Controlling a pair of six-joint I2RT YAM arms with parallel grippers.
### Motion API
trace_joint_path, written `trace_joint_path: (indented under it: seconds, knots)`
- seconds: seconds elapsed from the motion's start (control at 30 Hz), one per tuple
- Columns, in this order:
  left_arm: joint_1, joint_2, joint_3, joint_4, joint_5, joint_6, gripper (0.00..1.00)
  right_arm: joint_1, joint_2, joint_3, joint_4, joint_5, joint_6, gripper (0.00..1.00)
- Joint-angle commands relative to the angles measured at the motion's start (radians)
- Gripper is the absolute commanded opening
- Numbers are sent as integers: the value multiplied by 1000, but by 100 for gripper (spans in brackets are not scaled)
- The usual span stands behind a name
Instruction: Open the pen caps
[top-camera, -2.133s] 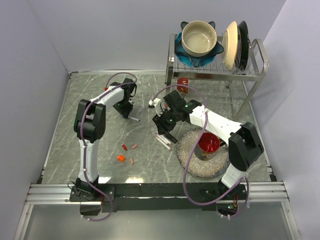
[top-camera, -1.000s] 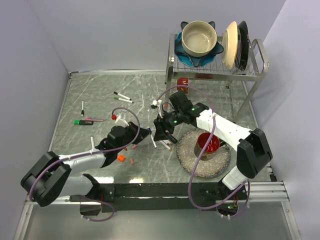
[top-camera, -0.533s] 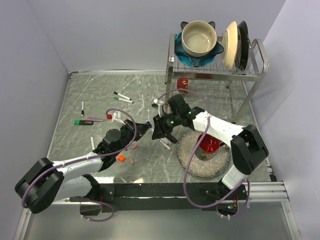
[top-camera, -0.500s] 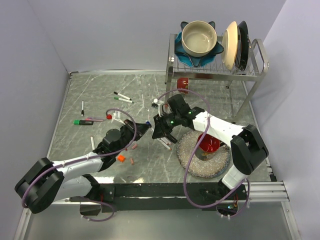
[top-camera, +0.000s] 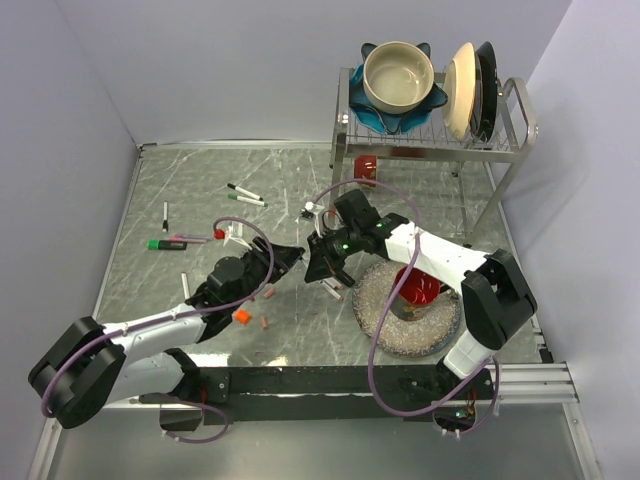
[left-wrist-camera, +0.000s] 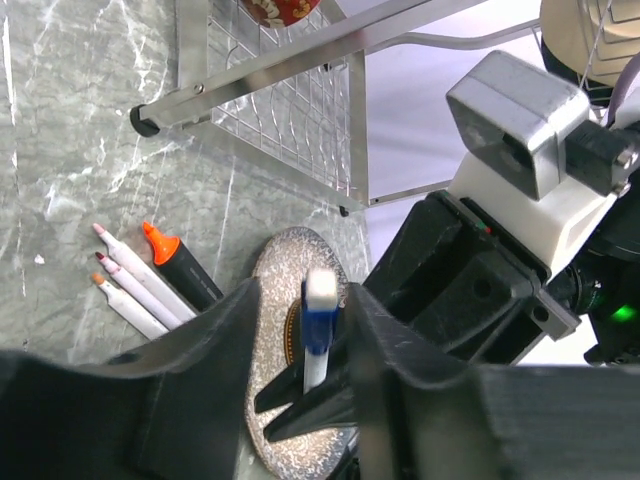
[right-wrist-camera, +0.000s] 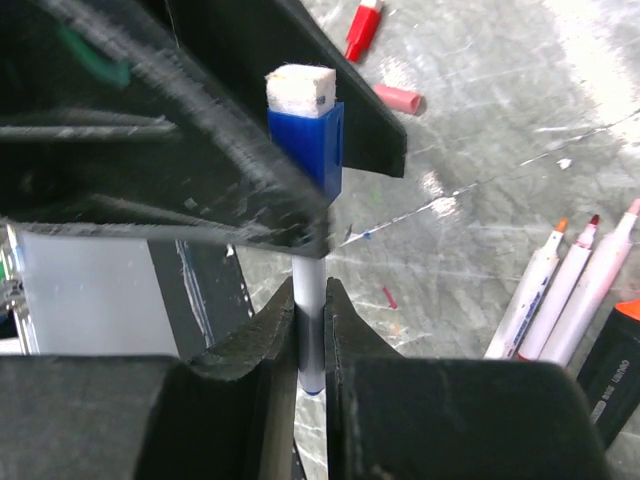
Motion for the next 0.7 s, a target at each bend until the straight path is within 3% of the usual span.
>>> trace_joint_path:
  seconds: [0.0,0.1,0.2,0.3,0.43,0.5,0.6,0.67]
  knots:
    - [-4,2,58,-11,1,2,41,7,8,56,-34,-53,-55,0]
    - [-4,19,72,-11,14,1,32,10,8,59,-37,-52,-61,0]
    - [-4,33,78,-5,33,-2,2,10,8,62,-40,-41,-66,0]
    - [-3,9,79,-28,18,-2,1,12,13,70,-55,-24,-81,0]
    - [80,-209,135,-375,-187,35,1,30,31,96,-150,-10,-193,0]
    - [211,-359,156,-564,-274,36,1,56,51,122,-183,2,-216,0]
    - [426,-451,152,-660,-184,62,1,113,71,139,-210,69,-237,0]
    - [494,-450,150,-681,-110,84,1,136,80,145,-220,103,-250,0]
